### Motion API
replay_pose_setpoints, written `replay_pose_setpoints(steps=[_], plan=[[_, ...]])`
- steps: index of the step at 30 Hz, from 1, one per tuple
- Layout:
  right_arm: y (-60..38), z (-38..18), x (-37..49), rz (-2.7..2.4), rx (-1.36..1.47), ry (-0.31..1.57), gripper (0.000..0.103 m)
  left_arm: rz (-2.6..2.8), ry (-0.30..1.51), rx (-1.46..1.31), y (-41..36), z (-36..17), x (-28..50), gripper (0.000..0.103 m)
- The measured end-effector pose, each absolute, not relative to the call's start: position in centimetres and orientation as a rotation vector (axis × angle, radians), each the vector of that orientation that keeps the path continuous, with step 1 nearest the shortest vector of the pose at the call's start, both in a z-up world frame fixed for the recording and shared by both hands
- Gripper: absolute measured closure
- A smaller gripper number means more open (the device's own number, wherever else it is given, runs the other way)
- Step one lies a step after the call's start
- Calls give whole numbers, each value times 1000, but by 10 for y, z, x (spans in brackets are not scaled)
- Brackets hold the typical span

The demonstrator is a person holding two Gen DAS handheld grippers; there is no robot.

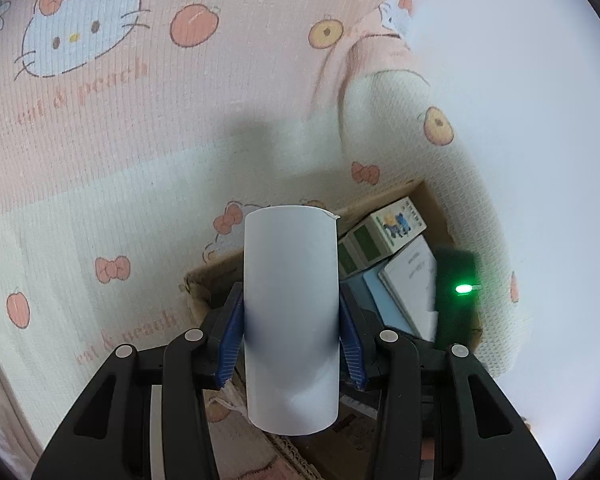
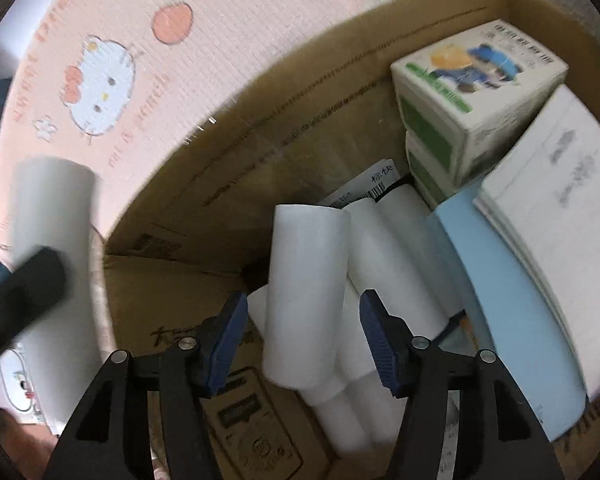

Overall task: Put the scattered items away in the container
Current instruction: 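Lower the right tool's tube into the box beside the white tubes and open it, then lower the left tool's tube into the box and open the left tool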

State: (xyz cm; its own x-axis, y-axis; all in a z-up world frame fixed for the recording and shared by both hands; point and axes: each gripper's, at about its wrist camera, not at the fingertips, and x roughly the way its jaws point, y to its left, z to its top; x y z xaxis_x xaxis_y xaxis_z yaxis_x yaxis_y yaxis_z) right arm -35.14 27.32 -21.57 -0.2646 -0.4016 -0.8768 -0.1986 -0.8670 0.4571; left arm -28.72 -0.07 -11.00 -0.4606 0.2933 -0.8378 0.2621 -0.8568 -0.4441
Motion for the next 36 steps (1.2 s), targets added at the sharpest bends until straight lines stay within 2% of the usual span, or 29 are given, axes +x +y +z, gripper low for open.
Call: replay_pose_setpoints(steps=[1, 3, 12, 18, 26, 28, 30, 36], plan=[[272, -218, -357, -2276, 1820, -735, 48, 2536, -835, -1621, -1, -109, -288, 56], [257, -222, -362, -2271, 1836, -623, 59, 2535, -834, -1619, -3, -108, -288, 56], [234, -200, -358, -2253, 1842, -137, 61, 2467, -872, -1628, 6, -115, -293, 56], [229, -202, -366, -2238, 1843, 77, 61, 2462, -870, -1653, 9, -119, -296, 56], [226, -209, -378, -2187, 1806, 58, 61, 2456, -914, -1697, 10, -126, -298, 56], [227, -203, -378, -2218, 1780, 76, 56, 2459, -904, -1702, 13, -126, -299, 56], [229, -196, -377, -2266, 1782, 123, 44, 2455, -890, -1711, 17, -127, -299, 56], [247, -170, -371, -2311, 1782, -16, 40, 2411, -942, -1750, 28, -130, -298, 56]])
